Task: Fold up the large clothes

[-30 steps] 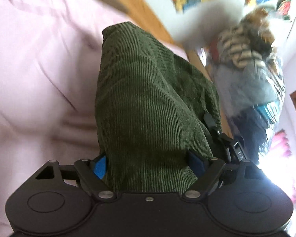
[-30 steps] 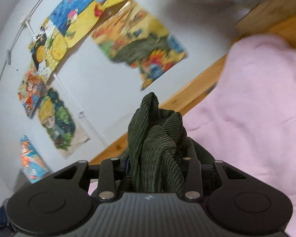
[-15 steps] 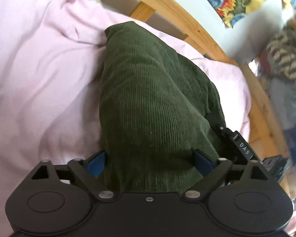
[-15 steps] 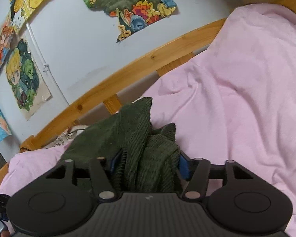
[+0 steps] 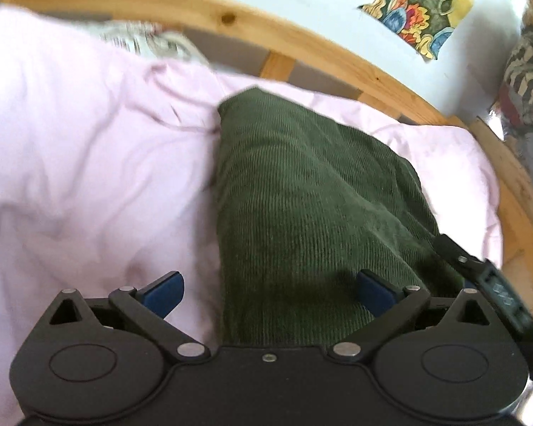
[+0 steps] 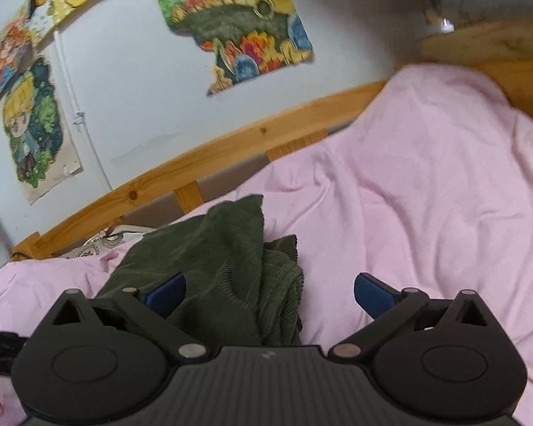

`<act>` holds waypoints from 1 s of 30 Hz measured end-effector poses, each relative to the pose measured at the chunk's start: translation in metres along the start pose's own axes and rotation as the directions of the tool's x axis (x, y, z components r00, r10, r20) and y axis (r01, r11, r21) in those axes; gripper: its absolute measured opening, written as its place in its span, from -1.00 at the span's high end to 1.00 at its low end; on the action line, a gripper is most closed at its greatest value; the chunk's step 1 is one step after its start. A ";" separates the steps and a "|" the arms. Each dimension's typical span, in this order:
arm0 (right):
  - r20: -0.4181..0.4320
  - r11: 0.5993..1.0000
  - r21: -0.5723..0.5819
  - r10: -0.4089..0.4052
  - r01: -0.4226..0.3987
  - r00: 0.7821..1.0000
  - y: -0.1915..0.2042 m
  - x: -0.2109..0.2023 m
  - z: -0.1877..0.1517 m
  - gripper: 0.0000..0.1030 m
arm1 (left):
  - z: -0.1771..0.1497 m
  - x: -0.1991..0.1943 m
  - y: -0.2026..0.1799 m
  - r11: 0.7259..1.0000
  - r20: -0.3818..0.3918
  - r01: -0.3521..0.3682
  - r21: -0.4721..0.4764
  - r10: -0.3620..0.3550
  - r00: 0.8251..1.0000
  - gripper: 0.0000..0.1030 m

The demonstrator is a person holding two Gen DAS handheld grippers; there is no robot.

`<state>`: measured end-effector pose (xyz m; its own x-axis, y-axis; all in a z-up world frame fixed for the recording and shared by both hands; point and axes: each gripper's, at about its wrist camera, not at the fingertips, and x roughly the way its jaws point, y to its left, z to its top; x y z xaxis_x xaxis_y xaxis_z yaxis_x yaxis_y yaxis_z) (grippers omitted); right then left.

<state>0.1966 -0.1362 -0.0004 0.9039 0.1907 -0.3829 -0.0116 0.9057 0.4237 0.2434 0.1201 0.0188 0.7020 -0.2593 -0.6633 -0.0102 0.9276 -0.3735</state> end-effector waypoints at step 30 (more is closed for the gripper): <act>0.107 0.948 -0.318 0.024 0.012 0.994 0.010 -0.224 -0.071 -0.99 | -0.170 -0.151 -0.032 0.926 0.326 -0.302 0.228 0.220 0.919 -0.99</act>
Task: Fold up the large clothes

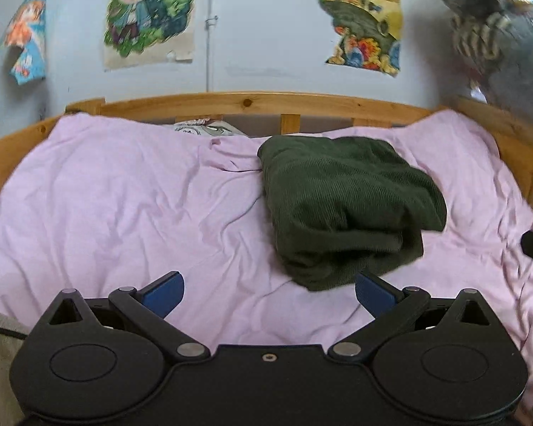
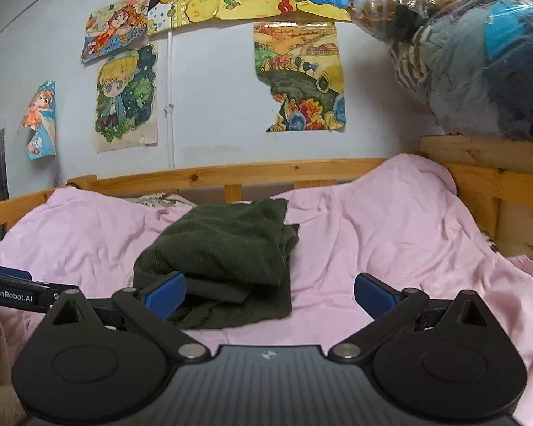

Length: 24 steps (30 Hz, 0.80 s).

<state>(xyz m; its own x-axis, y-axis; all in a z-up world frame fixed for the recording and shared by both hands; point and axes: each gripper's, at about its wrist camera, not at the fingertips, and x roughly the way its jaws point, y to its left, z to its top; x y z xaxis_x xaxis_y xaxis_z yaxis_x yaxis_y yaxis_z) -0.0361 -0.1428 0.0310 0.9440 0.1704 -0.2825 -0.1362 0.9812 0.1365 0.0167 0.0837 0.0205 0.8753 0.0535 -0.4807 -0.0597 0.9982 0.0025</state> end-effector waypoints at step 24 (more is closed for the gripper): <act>-0.044 1.000 0.018 -0.022 0.023 0.999 -0.008 0.007 -0.012 -0.99 | -0.011 0.016 -0.003 0.999 -0.100 -0.044 0.018 0.045 0.994 -0.99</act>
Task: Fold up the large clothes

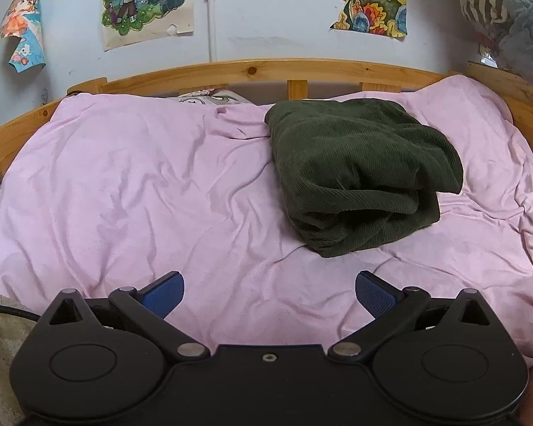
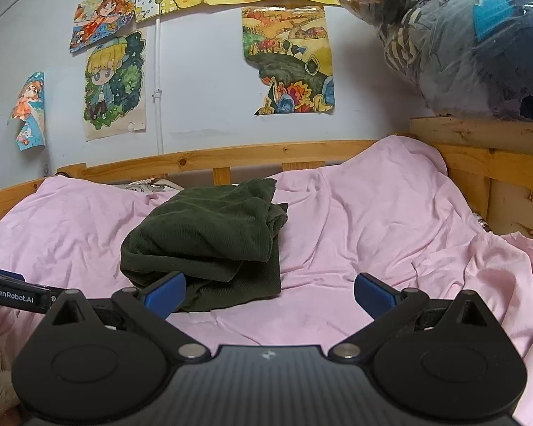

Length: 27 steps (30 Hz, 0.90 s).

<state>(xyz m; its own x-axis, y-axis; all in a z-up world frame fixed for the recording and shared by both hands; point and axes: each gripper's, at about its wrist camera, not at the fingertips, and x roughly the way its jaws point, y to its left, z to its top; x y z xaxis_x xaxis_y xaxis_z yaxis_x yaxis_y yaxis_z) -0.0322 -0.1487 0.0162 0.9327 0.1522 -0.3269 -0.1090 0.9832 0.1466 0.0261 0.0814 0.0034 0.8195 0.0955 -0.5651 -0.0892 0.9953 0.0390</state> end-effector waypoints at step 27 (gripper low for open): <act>-0.010 1.000 -0.027 -0.002 0.002 1.000 0.001 0.002 -0.002 -0.99 | 0.000 0.000 -0.002 1.000 -0.002 -0.004 -0.001 0.004 1.000 -0.99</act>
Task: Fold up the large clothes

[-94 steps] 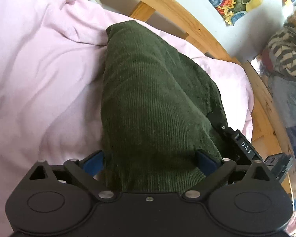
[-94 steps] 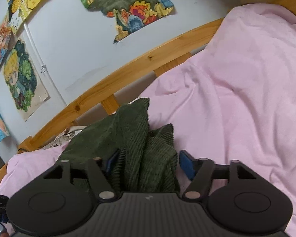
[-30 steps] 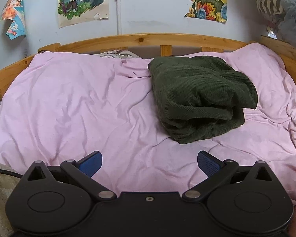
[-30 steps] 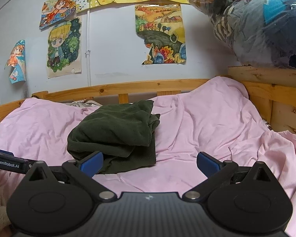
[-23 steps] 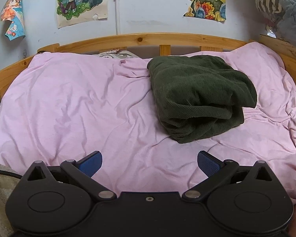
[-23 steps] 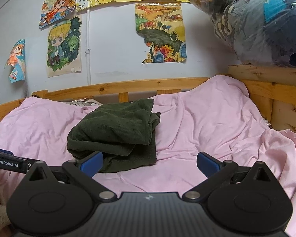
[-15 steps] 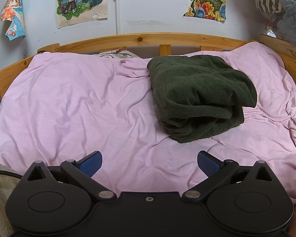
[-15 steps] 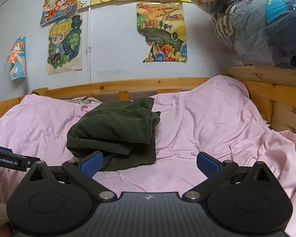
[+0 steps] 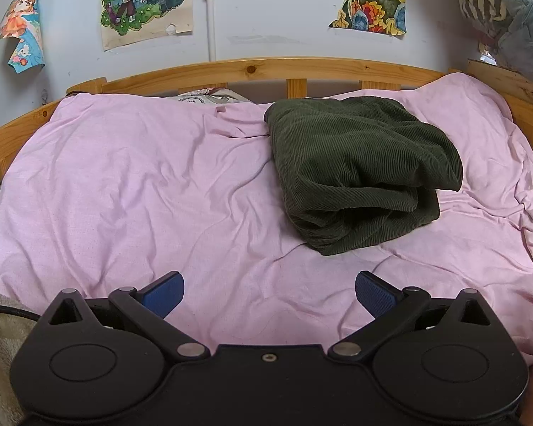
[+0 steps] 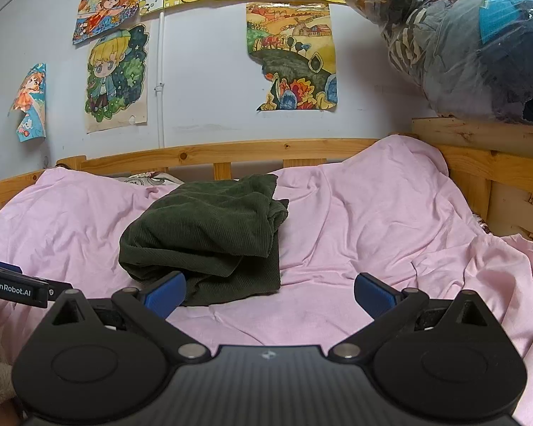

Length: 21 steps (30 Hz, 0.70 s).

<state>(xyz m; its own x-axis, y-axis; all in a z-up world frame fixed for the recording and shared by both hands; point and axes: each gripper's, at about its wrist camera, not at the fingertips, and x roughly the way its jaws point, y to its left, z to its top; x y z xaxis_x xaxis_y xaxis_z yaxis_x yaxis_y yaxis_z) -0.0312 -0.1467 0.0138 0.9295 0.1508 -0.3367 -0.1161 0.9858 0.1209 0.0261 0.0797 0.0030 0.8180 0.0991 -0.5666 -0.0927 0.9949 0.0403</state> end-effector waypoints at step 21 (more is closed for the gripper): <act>-0.001 1.000 0.000 -0.002 0.002 1.000 0.001 0.001 -0.001 -0.99 | 0.000 0.000 0.000 1.000 -0.002 0.000 0.002 0.000 1.000 -0.99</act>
<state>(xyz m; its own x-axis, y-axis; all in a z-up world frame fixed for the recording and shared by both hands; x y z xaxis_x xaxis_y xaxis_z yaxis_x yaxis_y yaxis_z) -0.0312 -0.1457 0.0126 0.9294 0.1490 -0.3377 -0.1144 0.9861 0.1203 0.0263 0.0796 0.0026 0.8170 0.0990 -0.5681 -0.0916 0.9949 0.0417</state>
